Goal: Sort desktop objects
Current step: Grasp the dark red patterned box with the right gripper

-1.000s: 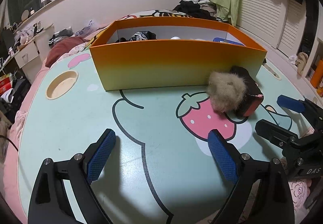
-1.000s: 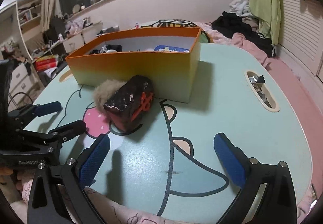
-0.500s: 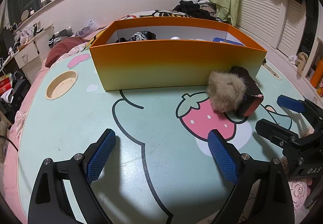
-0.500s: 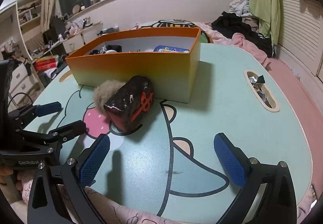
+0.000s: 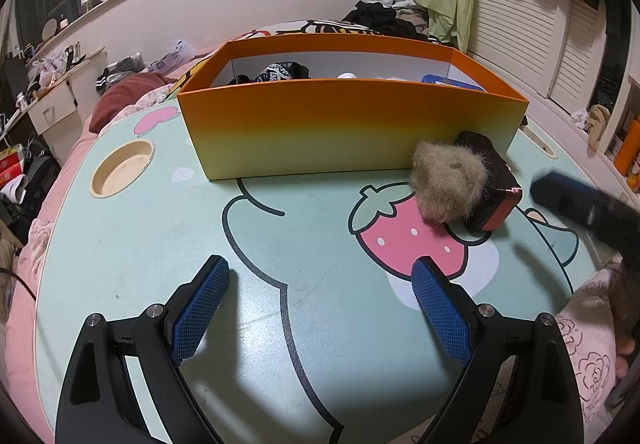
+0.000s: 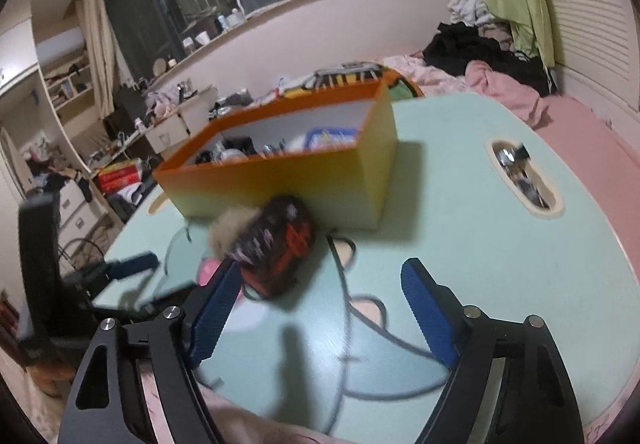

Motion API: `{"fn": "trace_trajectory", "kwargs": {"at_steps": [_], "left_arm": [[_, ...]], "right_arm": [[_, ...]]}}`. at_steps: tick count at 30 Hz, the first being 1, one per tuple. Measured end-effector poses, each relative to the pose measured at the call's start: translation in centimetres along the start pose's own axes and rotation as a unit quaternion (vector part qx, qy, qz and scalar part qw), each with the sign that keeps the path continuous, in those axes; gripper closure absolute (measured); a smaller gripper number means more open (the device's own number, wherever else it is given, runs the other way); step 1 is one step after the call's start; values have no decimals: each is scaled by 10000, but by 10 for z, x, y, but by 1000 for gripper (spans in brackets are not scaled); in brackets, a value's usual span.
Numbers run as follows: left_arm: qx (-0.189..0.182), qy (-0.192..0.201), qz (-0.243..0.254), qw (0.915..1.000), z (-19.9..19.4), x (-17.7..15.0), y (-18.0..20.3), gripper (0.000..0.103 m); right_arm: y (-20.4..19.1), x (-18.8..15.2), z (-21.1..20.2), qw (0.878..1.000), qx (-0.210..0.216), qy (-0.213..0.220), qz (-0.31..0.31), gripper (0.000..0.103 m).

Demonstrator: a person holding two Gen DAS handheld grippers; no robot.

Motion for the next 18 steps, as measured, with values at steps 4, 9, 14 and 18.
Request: {"fn": "trace_trajectory", "kwargs": {"at_steps": [4,9,14,18], "left_arm": [[-2,1,2,10000,0,1,2,10],[-1,1,3,10000,0,1,2,10],[-7,2,0,10000,1,1,2,10],[-5,4,5,10000,1,1,2,10]], "right_arm": [[-8,24,10,9993,-135,97,349,21],[-10,14,40,9973,-472,-480,286,40],[5,-1,40,9946,-769,-655,254,58],[9,-8,33,9931,-1032,-564,-36,61]]}}
Point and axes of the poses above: each gripper's, at about its wrist camera, not at the fingertips, and z roughly the way its jaws point, y to its right, x to its top, the point moved 8 cm from there along z, roughly the way its jaws point, and after that the axes turned 4 degrees about z, right-handed, at the moved point
